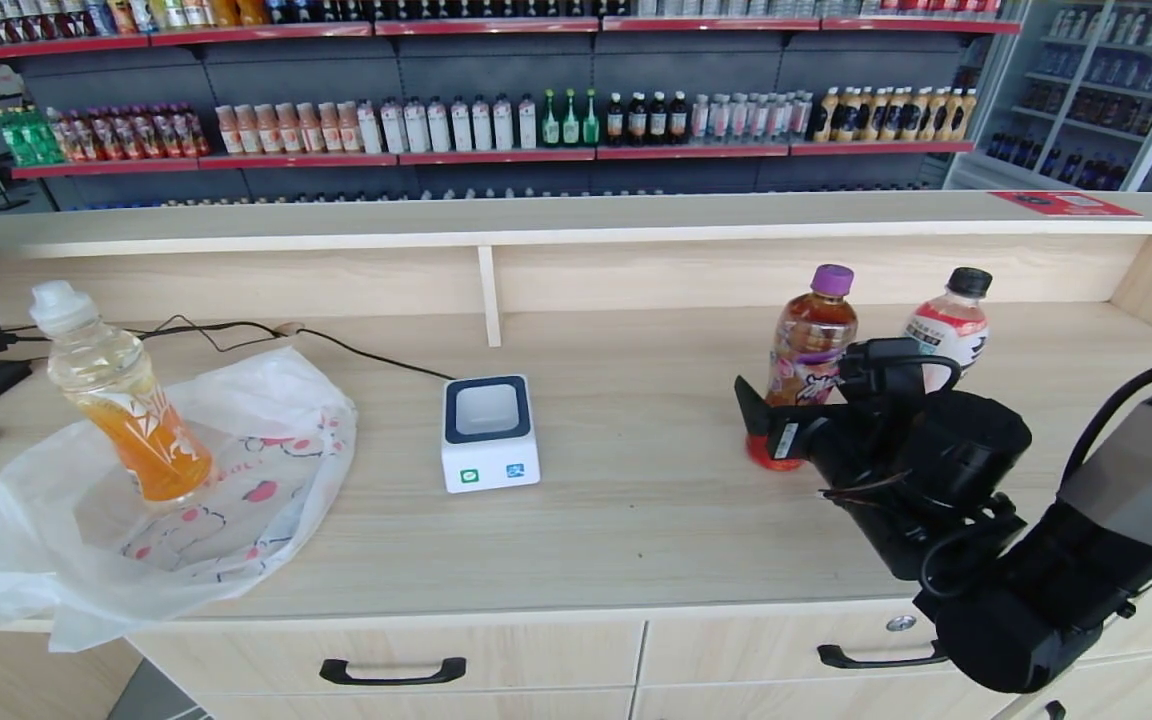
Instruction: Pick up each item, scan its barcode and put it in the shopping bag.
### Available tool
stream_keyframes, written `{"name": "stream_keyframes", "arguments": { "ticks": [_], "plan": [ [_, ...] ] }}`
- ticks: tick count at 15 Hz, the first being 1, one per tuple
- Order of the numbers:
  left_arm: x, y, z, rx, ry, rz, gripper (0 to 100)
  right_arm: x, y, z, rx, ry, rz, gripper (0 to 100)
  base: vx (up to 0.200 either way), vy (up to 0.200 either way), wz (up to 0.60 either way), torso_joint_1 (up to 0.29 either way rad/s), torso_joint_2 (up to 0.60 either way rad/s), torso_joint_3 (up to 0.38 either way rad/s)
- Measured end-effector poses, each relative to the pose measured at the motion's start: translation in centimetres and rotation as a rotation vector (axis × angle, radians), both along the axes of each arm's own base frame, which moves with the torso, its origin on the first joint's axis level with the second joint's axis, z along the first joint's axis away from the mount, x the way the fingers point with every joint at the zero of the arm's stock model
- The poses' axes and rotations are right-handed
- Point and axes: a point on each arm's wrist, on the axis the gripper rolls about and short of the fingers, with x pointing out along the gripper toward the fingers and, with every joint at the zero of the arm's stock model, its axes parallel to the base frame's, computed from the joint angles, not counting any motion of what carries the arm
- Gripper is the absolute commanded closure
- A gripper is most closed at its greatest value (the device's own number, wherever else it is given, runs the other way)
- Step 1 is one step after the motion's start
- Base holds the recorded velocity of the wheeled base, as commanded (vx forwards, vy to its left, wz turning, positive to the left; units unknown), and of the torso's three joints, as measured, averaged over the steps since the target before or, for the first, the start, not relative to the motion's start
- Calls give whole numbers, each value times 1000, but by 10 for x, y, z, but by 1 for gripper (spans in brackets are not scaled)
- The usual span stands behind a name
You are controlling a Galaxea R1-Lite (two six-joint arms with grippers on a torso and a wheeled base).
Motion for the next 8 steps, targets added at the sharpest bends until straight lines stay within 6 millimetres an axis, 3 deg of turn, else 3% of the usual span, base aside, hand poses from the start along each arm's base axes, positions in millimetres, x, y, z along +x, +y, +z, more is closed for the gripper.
{"name": "stream_keyframes", "arguments": {
  "ticks": [8],
  "plan": [
    [0,0,0,0,0,0,0,16,0,-2,11,-21,-17,0,0,0,0,0,0,0]
  ]
}}
